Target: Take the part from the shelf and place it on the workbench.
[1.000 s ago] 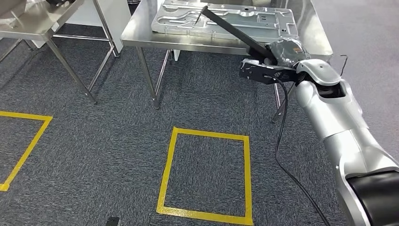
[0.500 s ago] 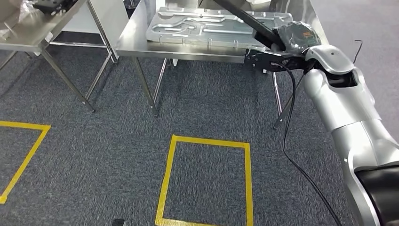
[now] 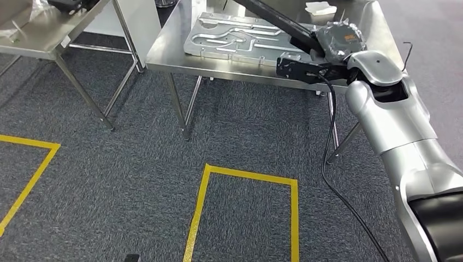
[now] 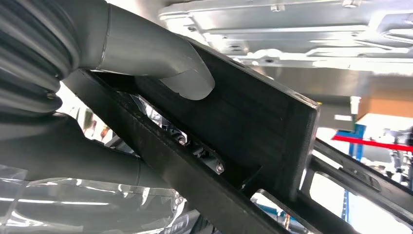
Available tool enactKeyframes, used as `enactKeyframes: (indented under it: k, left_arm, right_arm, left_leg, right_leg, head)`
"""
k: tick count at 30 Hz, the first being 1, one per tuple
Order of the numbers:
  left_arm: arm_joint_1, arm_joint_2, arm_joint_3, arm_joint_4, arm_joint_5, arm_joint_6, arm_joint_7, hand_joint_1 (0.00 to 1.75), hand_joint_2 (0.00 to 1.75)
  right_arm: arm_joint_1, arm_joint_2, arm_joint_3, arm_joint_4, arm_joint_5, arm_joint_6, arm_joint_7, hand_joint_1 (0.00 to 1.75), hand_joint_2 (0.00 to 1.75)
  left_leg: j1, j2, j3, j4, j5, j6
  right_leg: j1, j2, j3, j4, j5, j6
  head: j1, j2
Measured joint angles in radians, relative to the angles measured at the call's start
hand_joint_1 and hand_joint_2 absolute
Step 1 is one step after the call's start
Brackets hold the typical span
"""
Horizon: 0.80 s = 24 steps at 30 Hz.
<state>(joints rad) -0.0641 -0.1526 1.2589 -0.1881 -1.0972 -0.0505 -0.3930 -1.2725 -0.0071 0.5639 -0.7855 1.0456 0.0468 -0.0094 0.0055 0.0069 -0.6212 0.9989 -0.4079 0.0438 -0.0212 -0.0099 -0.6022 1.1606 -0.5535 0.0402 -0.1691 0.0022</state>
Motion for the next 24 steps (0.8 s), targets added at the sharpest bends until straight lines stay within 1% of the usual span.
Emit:
enactKeyframes:
  k: [1,2,3,4,5,6,7,8,9,10,12,13,14,15,16,17,18,19,20,21,22,23,24]
  left_arm:
    - [-0.001,0.000,0.000,0.000,0.000,-0.001,0.001,0.00,0.00]
    - [-0.001,0.000,0.000,0.000,0.000,-0.002,0.002,0.00,0.00]
    - [0.001,0.000,0.000,0.000,-0.001,-0.002,0.002,0.00,0.00]
    - [0.003,0.000,0.000,0.000,-0.002,-0.003,0.003,0.00,0.00]
    - [0.004,-0.001,0.000,0.000,-0.002,-0.003,0.003,0.00,0.00]
    - [0.006,-0.002,0.000,0.000,-0.004,-0.003,0.004,0.00,0.00]
    - [0.006,-0.004,0.000,0.001,-0.007,-0.003,0.004,0.00,0.00]
    - [0.005,-0.007,0.000,0.002,-0.009,-0.003,0.004,0.00,0.00]
    - [0.004,-0.008,0.000,0.002,-0.012,-0.004,0.004,0.00,0.00]
    - [0.002,-0.009,0.000,0.003,-0.013,-0.004,0.004,0.00,0.00]
    - [0.001,-0.006,0.000,0.002,-0.013,-0.005,0.004,0.00,0.00]
    - [0.000,-0.005,0.000,0.002,-0.014,-0.006,0.004,0.00,0.00]
    - [0.000,-0.003,0.000,0.002,-0.014,-0.007,0.004,0.00,0.00]
    - [-0.001,-0.003,0.000,0.002,-0.014,-0.008,0.004,0.00,0.00]
    - [-0.001,-0.003,0.000,0.002,-0.014,-0.009,0.004,0.00,0.00]
    - [-0.001,-0.003,0.000,0.002,-0.013,-0.009,0.004,0.00,0.00]
    - [0.000,-0.003,0.000,0.002,-0.013,-0.009,0.004,0.00,0.00]
    - [0.001,-0.003,0.000,0.002,-0.012,-0.009,0.005,0.00,0.00]
    - [0.001,-0.002,0.000,0.002,-0.012,-0.009,0.005,0.00,0.00]
    - [0.002,-0.001,0.000,0.002,-0.011,-0.009,0.006,0.00,0.00]
    - [0.003,-0.001,0.000,0.002,-0.011,-0.009,0.007,0.00,0.00]
    - [0.003,0.000,0.000,0.002,-0.011,-0.009,0.007,0.00,0.00]
    - [0.003,0.000,0.000,0.002,-0.011,-0.009,0.008,0.00,0.00]
  right_arm:
    - [0.003,-0.006,0.000,-0.001,-0.005,0.004,0.000,1.75,1.75]
    - [0.007,-0.012,-0.001,-0.001,-0.008,0.009,0.000,1.75,1.75]
    - [0.012,-0.017,-0.001,0.000,-0.009,0.015,0.000,1.75,1.75]
    - [0.015,-0.021,-0.001,0.000,-0.009,0.019,0.000,1.75,1.75]
    - [0.016,-0.024,-0.001,0.000,-0.009,0.023,0.000,1.75,1.75]
    - [0.016,-0.027,-0.001,0.001,-0.009,0.026,0.000,1.75,1.75]
    - [0.016,-0.031,-0.001,0.003,-0.009,0.028,-0.001,1.75,1.75]
    - [0.016,-0.034,-0.002,0.005,-0.009,0.031,-0.001,1.75,1.75]
    - [0.016,-0.035,-0.002,0.007,-0.009,0.033,-0.001,1.75,1.75]
    - [0.016,-0.037,-0.002,0.008,-0.009,0.034,-0.002,1.75,1.75]
    - [0.016,-0.037,-0.002,0.009,-0.009,0.037,-0.002,1.75,1.75]
    - [0.015,-0.038,-0.002,0.011,-0.009,0.040,-0.002,1.75,1.75]
    - [0.015,-0.039,-0.002,0.013,-0.010,0.044,-0.003,1.75,1.75]
    - [0.015,-0.039,-0.002,0.016,-0.010,0.048,-0.004,1.75,1.75]
    - [0.017,-0.040,-0.002,0.020,-0.011,0.053,-0.006,1.75,1.75]
    - [0.020,-0.040,-0.002,0.025,-0.012,0.058,-0.008,1.75,1.75]
    - [0.023,-0.039,-0.002,0.030,-0.013,0.064,-0.009,1.75,1.75]
    - [0.024,-0.039,-0.002,0.036,-0.015,0.071,-0.012,1.75,1.75]
    - [0.023,-0.039,-0.002,0.041,-0.017,0.080,-0.015,1.75,1.75]
    - [0.021,-0.039,-0.002,0.048,-0.019,0.090,-0.020,1.75,1.75]
    - [0.016,-0.037,-0.002,0.056,-0.020,0.104,-0.029,1.75,1.75]
    - [0.008,-0.036,-0.001,0.065,-0.020,0.120,-0.040,1.75,1.75]
    - [-0.001,-0.034,0.000,0.074,-0.020,0.138,-0.053,1.75,1.75]
  left_leg:
    - [-0.002,-0.005,0.008,0.000,-0.008,0.003]
    - [-0.004,-0.011,0.018,0.000,-0.016,0.005]
    - [-0.007,-0.016,0.030,0.000,-0.026,0.006]
    - [-0.010,-0.021,0.043,0.000,-0.036,0.006]
    - [-0.014,-0.024,0.057,0.000,-0.046,0.007]
    - [-0.016,-0.027,0.069,-0.001,-0.056,0.007]
    - [-0.019,-0.030,0.080,0.000,-0.066,0.005]
    - [-0.020,-0.032,0.087,0.000,-0.076,0.002]
    - [-0.021,-0.033,0.094,0.001,-0.082,-0.002]
    - [-0.022,-0.034,0.100,0.003,-0.087,-0.008]
    - [-0.025,-0.031,0.106,0.018,-0.093,-0.019]
    - [-0.025,-0.029,0.096,0.045,-0.098,-0.025]
    - [-0.022,-0.026,0.074,0.090,-0.110,-0.032]
    - [-0.017,-0.024,0.040,0.151,-0.127,-0.039]
    - [-0.010,-0.022,-0.003,0.213,-0.151,-0.046]
    - [-0.004,-0.020,-0.041,0.260,-0.172,-0.053]
    - [0.001,-0.018,-0.068,0.281,-0.182,-0.058]
    - [0.005,-0.016,-0.080,0.267,-0.169,-0.062]
    - [0.008,-0.014,-0.075,0.220,-0.132,-0.064]
    - [0.010,-0.011,-0.061,0.151,-0.073,-0.065]
    - [0.010,-0.009,-0.048,0.086,-0.023,-0.064]
    - [0.009,-0.007,-0.036,0.039,0.011,-0.061]
    - [0.007,-0.006,-0.031,0.014,0.029,-0.055]
  right_leg:
    - [0.000,0.002,-0.046,0.065,-0.026,0.001]
    - [0.001,0.004,-0.085,0.111,-0.045,0.000]
    - [0.002,0.005,-0.111,0.124,-0.050,-0.002]
    - [0.005,0.006,-0.122,0.103,-0.033,-0.007]
    - [0.009,0.006,-0.118,0.052,0.009,-0.016]
    - [0.016,0.007,-0.107,-0.016,0.071,-0.028]
    - [0.023,0.008,-0.097,-0.080,0.125,-0.037]
    - [0.029,0.009,-0.088,-0.124,0.164,-0.045]
    - [0.034,0.011,-0.083,-0.150,0.185,-0.050]
    - [0.036,0.011,-0.078,-0.157,0.181,-0.052]
    - [0.029,0.010,-0.055,-0.165,0.173,-0.058]
    - [0.024,0.009,-0.041,-0.170,0.167,-0.062]
    - [0.019,0.009,-0.027,-0.173,0.161,-0.065]
    - [0.018,0.009,-0.016,-0.175,0.153,-0.066]
    - [0.016,0.009,-0.007,-0.176,0.145,-0.066]
    - [0.015,0.011,0.002,-0.175,0.137,-0.063]
    - [0.013,0.012,0.012,-0.175,0.128,-0.060]
    - [0.011,0.013,0.024,-0.174,0.118,-0.057]
    - [0.009,0.013,0.038,-0.173,0.107,-0.053]
    - [0.007,0.013,0.050,-0.172,0.096,-0.048]
    - [0.006,0.013,0.062,-0.170,0.085,-0.042]
    - [0.006,0.013,0.069,-0.169,0.076,-0.036]
    - [0.007,0.014,0.072,-0.169,0.068,-0.029]
  head:
    - [0.000,0.000]
    - [0.000,0.000]
    - [0.000,0.000]
    - [0.000,0.000]
    - [0.000,0.000]
    - [0.000,0.000]
    - [0.000,0.000]
    - [0.000,0.000]
    - [0.000,0.000]
    - [0.000,0.000]
    - [0.000,0.000]
    - [0.000,0.000]
    - [0.000,0.000]
    - [0.000,0.000]
    - [0.000,0.000]
    - [0.000,0.000]
    - [0.000,0.000]
    - [0.000,0.000]
    - [0.000,0.000]
    - [0.000,0.000]
    - [0.000,0.000]
    - [0.000,0.000]
    - [0.000,0.000]
